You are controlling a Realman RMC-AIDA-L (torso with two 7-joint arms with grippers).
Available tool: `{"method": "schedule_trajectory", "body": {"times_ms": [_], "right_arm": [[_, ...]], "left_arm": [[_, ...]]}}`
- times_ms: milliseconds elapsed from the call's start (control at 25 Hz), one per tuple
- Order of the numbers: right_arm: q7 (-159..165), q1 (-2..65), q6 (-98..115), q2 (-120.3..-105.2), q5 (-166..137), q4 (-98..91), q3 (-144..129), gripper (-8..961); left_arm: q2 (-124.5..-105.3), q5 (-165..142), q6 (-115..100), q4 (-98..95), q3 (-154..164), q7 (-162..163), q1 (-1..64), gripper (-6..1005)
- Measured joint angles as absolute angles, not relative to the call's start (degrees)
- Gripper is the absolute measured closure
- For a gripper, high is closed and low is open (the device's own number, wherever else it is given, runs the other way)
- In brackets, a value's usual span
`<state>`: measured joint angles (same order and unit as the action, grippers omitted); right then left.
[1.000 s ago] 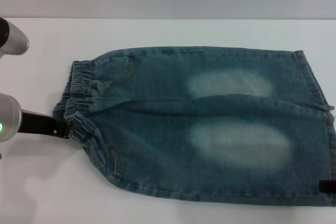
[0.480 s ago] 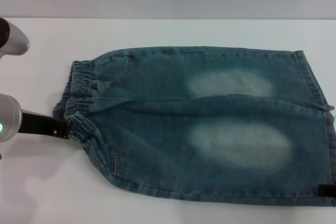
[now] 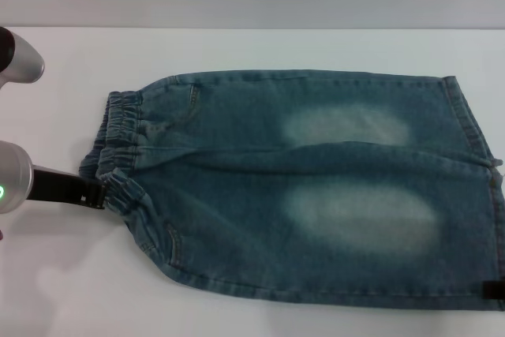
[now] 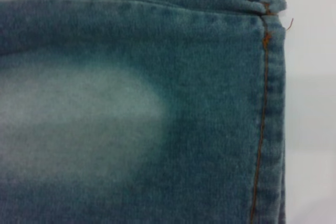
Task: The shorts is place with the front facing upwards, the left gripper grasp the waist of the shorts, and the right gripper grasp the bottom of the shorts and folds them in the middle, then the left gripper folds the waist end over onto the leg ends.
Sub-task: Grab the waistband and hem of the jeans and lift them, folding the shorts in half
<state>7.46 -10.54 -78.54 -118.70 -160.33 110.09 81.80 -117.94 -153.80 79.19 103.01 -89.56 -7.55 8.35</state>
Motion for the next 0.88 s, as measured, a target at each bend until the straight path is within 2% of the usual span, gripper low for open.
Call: {"method": "schedule_trajectory", "body": {"times_ms": [200, 400, 520, 880], "right_arm": [[7.2, -10.0, -78.8, -118.61, -160.3, 109.5, 81.5, 462], [6.2, -9.9, -79.0, -118.69, -160.1, 109.3, 81.8, 693], [6.0, -9.9, -79.0, -118.71, -160.1, 109.3, 81.7, 884], [5.0, -9.6, -78.4, -118.80, -160.1, 110.6, 81.1, 941]], "left_arm": [[-117.95, -153.8, 79.2, 103.0, -89.6, -7.6, 8.4, 994], [-117.95, -153.8, 79.2, 103.0, -89.6, -7.6, 8.4, 994], [-117.95, -153.8, 79.2, 103.0, -89.6, -7.6, 8.4, 994], [-117.95, -153.7, 78.7, 102.8, -89.6, -7.6, 8.3, 994]]}}
